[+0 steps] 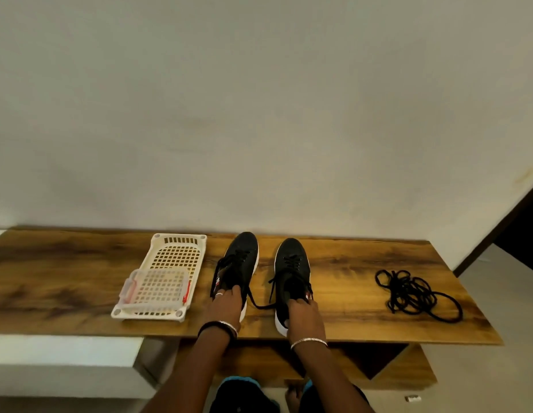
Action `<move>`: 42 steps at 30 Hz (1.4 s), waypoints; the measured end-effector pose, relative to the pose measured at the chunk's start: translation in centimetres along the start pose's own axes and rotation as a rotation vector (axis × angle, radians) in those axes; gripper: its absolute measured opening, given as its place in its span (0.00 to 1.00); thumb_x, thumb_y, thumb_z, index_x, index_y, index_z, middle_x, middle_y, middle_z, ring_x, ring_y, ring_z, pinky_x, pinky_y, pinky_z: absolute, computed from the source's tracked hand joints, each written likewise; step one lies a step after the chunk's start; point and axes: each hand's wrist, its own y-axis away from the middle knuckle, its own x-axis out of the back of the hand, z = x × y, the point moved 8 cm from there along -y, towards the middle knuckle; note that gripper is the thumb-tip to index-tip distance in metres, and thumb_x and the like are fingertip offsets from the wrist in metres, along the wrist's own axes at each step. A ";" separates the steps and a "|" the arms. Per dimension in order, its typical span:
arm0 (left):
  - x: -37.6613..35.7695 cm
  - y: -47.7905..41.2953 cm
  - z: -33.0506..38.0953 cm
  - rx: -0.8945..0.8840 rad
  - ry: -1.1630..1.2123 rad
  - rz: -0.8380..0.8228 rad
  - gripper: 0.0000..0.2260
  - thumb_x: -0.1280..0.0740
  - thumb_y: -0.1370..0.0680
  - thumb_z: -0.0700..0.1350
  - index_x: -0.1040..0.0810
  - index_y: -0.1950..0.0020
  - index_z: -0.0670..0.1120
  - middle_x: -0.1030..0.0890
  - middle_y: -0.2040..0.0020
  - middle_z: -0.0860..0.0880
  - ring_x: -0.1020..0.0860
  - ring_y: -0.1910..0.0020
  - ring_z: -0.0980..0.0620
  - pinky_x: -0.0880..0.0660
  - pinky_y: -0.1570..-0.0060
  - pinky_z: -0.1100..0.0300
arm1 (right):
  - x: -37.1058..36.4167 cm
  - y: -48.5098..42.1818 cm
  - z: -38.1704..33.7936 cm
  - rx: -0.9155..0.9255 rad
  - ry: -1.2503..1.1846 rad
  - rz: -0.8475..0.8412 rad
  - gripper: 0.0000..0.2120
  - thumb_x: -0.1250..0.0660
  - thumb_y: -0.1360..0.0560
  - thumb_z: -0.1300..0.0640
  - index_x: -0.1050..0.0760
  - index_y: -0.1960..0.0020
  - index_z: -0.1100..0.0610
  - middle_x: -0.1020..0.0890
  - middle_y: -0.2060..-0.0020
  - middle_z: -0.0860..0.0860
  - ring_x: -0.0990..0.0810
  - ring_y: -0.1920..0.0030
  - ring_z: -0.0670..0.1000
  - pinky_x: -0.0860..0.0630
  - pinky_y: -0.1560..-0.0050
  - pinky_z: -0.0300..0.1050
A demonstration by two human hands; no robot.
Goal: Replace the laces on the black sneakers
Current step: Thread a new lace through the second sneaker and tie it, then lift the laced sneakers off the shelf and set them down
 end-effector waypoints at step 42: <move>6.6 8.5 5.1 -0.037 0.144 -0.270 0.12 0.37 0.21 0.48 0.30 0.38 0.53 0.19 0.46 0.51 0.22 0.42 0.49 0.39 0.36 0.51 | 7.0 6.0 -2.9 -0.226 -0.110 -0.416 0.13 0.35 0.23 0.63 0.19 0.40 0.55 0.18 0.45 0.55 0.27 0.34 0.56 0.22 0.41 0.45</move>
